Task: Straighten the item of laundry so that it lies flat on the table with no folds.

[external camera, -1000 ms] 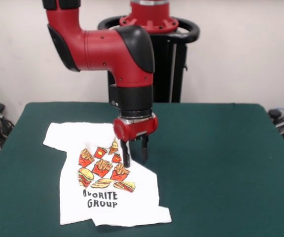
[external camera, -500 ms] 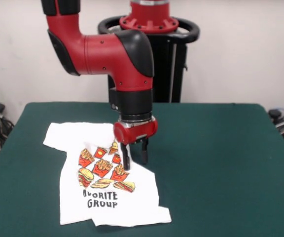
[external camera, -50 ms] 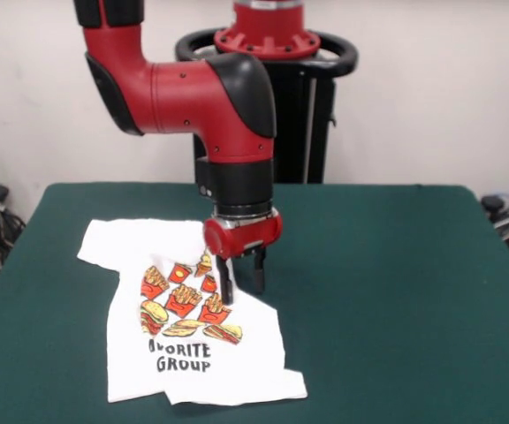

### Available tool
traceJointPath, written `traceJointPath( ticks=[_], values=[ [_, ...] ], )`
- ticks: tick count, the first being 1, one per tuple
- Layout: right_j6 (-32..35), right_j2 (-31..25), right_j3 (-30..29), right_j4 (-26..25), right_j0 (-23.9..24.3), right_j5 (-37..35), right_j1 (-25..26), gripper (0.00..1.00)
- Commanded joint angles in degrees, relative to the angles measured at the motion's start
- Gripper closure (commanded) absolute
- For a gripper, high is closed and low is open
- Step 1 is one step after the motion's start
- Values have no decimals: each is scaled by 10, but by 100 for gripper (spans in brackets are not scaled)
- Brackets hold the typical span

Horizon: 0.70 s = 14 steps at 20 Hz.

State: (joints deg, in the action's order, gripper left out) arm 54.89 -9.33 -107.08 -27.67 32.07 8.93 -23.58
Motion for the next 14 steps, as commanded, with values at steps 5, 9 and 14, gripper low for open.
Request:
traceJointPath(
  ticks=[5, 9, 14],
  values=[
    [53, -33, 82, 1, 17, -119, 53, 100],
    [54, -27, 85, 2, 9, -130, 50, 100],
    [57, -21, 89, -4, 4, -124, 51, 100]
  ],
)
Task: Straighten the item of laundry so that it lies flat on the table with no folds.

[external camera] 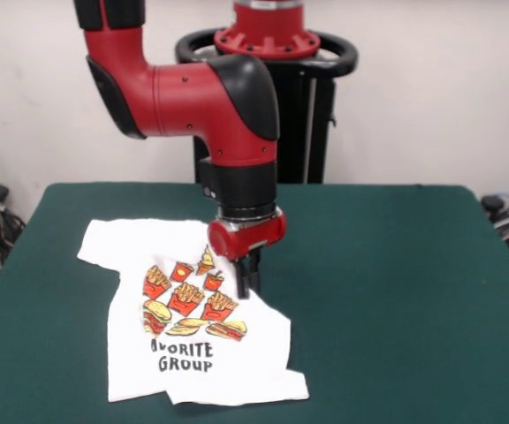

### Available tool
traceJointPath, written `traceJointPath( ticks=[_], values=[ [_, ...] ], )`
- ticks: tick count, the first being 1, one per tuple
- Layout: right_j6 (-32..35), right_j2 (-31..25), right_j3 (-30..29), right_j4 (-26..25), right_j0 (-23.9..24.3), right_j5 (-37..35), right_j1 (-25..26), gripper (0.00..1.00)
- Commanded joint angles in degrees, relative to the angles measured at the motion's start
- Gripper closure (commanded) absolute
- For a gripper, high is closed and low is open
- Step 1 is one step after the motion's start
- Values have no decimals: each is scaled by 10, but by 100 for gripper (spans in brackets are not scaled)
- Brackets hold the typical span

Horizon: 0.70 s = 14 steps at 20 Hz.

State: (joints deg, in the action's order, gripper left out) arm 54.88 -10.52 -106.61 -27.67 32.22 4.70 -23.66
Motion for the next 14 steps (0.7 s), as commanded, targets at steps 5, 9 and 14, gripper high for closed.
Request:
traceJointPath(
  ticks=[5, 9, 14],
  values=[
    [43, -40, 81, 4, 29, -116, 52, 100],
    [5, -144, 51, 26, 123, -202, 63, 100],
    [-21, -197, 34, 31, 180, -265, 81, 100]
  ],
)
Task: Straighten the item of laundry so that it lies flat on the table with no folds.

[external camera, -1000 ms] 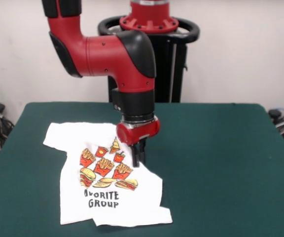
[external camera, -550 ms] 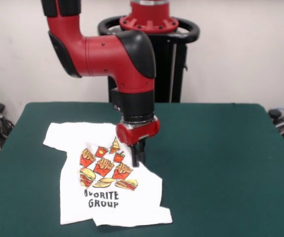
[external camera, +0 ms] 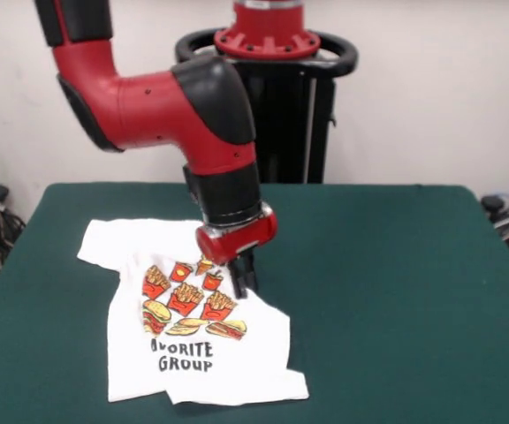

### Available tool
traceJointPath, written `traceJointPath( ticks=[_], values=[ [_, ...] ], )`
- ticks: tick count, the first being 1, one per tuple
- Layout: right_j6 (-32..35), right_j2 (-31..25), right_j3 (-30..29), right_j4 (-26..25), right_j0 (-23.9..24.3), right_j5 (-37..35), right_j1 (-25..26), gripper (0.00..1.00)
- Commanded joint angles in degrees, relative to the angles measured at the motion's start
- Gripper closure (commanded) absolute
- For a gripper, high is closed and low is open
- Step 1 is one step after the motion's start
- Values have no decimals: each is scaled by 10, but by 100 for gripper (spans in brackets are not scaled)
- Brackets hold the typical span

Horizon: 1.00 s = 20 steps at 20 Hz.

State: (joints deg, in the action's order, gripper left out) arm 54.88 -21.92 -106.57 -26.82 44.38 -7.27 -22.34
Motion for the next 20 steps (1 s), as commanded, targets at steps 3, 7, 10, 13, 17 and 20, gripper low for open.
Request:
traceJointPath(
  ticks=[3, 7, 10, 13, 17, 20],
  values=[
    [-23, -94, 21, 30, 72, -192, 66, 100],
    [-29, -98, 19, 26, 72, -236, 61, 100],
    [-41, -95, 22, 19, 70, -276, 61, 100],
    [-54, -90, 25, 14, 68, -324, 48, 100],
    [-55, -92, 38, 17, 61, -379, 35, 100],
    [-54, -92, 40, 21, 58, -427, 25, 100]
  ],
)
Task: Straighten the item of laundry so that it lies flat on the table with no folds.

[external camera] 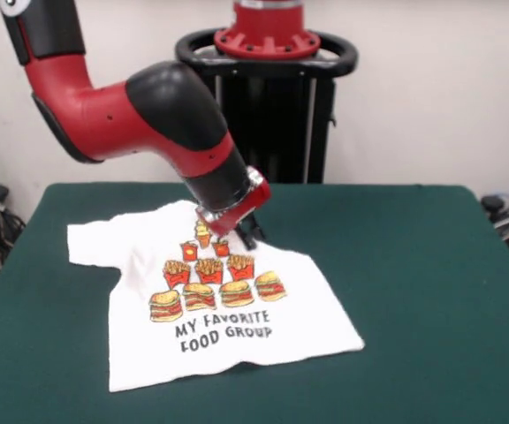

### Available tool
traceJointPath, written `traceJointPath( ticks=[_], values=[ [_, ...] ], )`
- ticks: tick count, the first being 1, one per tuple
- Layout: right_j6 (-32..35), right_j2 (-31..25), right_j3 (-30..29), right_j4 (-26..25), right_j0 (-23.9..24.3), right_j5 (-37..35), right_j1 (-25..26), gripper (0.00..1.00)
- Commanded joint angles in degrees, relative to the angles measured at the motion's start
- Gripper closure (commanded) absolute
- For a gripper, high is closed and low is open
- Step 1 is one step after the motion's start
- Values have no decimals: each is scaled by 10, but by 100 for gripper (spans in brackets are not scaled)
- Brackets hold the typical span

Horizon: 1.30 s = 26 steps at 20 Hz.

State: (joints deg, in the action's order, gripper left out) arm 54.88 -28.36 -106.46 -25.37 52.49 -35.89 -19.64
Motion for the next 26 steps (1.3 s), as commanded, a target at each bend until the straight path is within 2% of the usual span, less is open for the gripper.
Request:
traceJointPath(
  ticks=[1, 9, 11, 15, 18, 22, 26],
  values=[
    [-57, -37, 28, 10, -17, -153, -2, 100],
    [-34, -62, 3, 32, -4, -209, 12, 100],
    [-23, -69, -8, 42, 3, -205, 22, 100],
    [-23, -81, -17, 69, 30, -179, 85, 100],
    [-28, -80, -15, 65, 36, -178, 98, 100],
    [-11, -92, -39, 81, 49, -180, 103, 100],
    [-16, -105, -41, 96, 66, -188, 136, 100]
  ],
)
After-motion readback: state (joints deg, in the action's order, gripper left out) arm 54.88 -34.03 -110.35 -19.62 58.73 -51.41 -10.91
